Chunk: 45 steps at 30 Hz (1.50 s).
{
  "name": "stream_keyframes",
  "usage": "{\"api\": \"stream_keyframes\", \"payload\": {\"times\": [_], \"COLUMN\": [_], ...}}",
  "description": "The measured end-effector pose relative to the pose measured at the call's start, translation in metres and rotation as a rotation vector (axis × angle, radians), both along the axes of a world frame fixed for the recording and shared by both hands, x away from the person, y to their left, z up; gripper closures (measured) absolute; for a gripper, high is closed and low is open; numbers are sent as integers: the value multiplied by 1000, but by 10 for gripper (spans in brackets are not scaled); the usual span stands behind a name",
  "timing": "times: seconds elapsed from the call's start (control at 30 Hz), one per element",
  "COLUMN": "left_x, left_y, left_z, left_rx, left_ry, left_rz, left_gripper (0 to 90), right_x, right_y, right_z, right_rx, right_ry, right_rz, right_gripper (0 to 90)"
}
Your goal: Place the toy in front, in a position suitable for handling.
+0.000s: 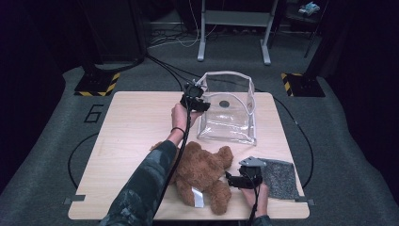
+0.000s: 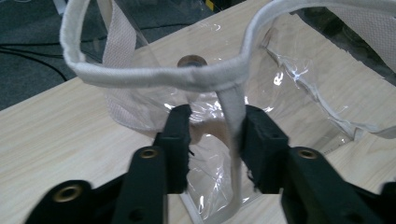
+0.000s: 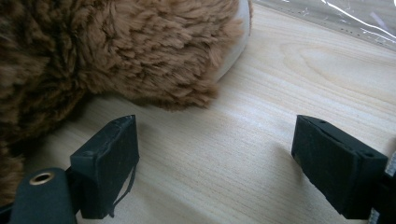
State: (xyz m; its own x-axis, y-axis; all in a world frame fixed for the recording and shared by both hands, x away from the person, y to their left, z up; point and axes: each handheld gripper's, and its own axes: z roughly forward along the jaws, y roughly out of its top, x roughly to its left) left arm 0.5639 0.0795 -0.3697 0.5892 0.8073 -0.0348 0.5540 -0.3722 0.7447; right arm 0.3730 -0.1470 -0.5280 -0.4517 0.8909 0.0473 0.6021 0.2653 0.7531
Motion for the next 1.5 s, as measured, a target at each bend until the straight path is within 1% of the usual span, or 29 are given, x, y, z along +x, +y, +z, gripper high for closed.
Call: {"api": "stream_keyframes", "payload": {"times": [0.07, 0.1, 0.2, 0.4, 0.47, 0.6, 0.77, 0.87, 0.9, 0.93, 1.2, 1.27, 1.3, 1.4, 1.47, 1.5], "left_x": [0, 0, 0, 0, 1, 3, 4, 5, 5, 6, 7, 7, 7, 8, 9, 8], "left_y": [0, 0, 0, 2, 6, 14, 27, 35, 38, 41, 62, 68, 71, 80, 82, 88], "left_z": [0, 0, -1, 0, 1, 1, 0, 1, 0, 0, 0, 0, 0, 0, 0, 0], "left_rx": [5, 0, -11, -3, 4, 1, -3, -3, -6, -3, 0, 5, 1, 8, 8, 9], "left_ry": [-1, -1, 3, -19, -15, -22, -20, -16, -21, -21, -26, -24, -22, -27, -27, -28], "left_rz": [0, 0, 8, 45, 50, 77, 102, 122, 128, 131, 171, 180, 189, 204, 207, 218], "left_gripper": [772, 805, 835, 844, 844, 845, 846, 847, 847, 847, 849, 848, 848, 848, 848, 848], "right_x": [0, 0, 0, 0, 0, 0, 0, 1, 1, 0, 0, -1, 0, 0, 0, 0], "right_y": [0, 0, 0, 0, 1, 0, 1, 1, 2, 1, 2, 2, 2, 2, 2, 2], "right_z": [0, 0, 0, 0, 0, 0, 0, -1, -1, -1, -1, 0, -1, -1, -1, -1], "right_rx": [-2, -5, -5, -6, -6, -8, -8, -25, -19, -23, -19, -25, -20, -26, -23, -24], "right_ry": [1, -3, -2, 0, 3, 1, 4, -2, -1, 2, 5, 8, 4, 0, 0, -2], "right_rz": [-1, 2, 0, 2, 1, 3, 1, 11, 0, 9, -3, 7, 7, 7, 7, 9], "right_gripper": [142, 142, 142, 142, 143, 142, 142, 142, 142, 142, 142, 141, 141, 141, 141, 141]}}
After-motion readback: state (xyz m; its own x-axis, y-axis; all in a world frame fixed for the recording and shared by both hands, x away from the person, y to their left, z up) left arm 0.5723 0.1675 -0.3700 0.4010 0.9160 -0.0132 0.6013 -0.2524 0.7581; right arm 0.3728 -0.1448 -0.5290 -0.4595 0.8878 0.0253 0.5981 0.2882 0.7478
